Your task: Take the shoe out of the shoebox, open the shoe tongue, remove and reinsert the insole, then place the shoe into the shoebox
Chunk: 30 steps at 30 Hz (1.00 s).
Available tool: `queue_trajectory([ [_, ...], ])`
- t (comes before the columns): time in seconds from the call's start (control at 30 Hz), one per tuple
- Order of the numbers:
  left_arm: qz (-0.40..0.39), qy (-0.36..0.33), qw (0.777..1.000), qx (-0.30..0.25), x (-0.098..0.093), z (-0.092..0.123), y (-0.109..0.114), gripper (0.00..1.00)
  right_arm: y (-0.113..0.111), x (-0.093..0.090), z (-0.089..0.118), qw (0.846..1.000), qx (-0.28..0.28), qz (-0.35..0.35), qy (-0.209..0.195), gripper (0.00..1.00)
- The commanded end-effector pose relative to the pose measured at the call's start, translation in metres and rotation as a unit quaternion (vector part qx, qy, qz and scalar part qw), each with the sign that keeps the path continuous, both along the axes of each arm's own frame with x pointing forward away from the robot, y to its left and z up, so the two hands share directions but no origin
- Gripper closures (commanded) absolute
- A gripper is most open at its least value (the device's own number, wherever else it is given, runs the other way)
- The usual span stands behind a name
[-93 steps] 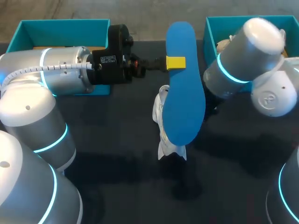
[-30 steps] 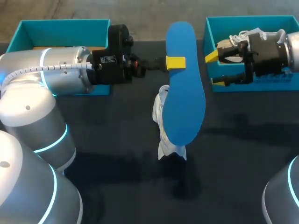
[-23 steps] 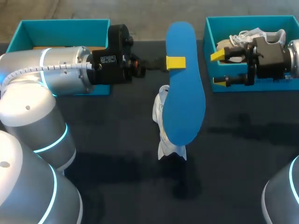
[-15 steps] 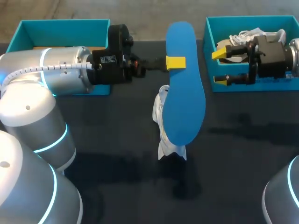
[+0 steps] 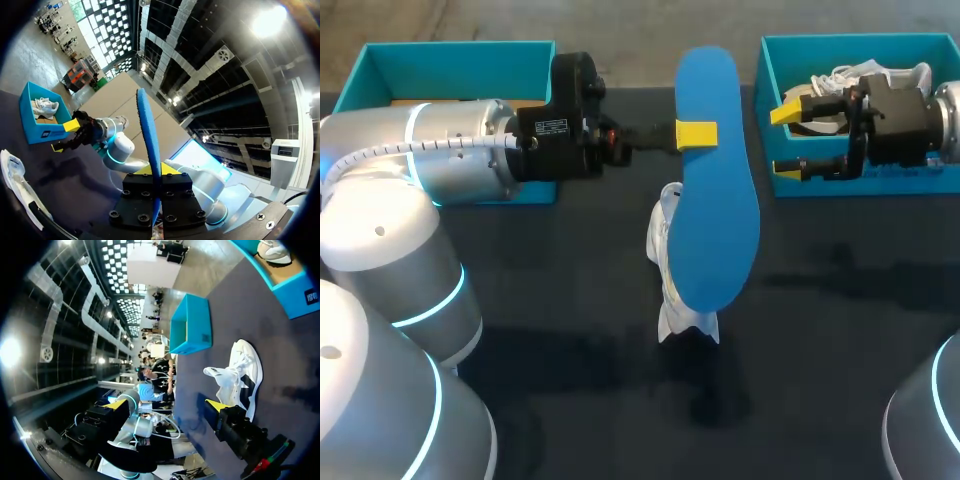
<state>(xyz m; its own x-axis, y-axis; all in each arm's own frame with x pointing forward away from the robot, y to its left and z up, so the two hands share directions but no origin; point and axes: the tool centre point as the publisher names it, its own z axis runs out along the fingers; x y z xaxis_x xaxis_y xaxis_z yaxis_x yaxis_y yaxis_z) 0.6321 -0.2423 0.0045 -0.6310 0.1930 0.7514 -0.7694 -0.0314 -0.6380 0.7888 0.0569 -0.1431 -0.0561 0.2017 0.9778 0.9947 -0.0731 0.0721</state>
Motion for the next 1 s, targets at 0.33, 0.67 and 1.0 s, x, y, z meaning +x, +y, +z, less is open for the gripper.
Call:
queue_trajectory([
  [0.33,0.033,-0.14,0.989,0.034,0.009,-0.024,0.006,1.0,0.001,0.001,0.0,1.0,-0.001,0.0,0.0,0.0],
  [0.67,0.077,-0.307,0.948,0.034,0.024,-0.049,0.02,1.0,0.001,0.001,0.0,1.0,-0.001,0.0,0.0,0.0],
  [1.0,0.069,-0.526,0.847,-0.008,0.035,-0.062,0.033,1.0,0.001,0.001,0.0,1.0,-0.001,0.0,0.0,0.0],
])
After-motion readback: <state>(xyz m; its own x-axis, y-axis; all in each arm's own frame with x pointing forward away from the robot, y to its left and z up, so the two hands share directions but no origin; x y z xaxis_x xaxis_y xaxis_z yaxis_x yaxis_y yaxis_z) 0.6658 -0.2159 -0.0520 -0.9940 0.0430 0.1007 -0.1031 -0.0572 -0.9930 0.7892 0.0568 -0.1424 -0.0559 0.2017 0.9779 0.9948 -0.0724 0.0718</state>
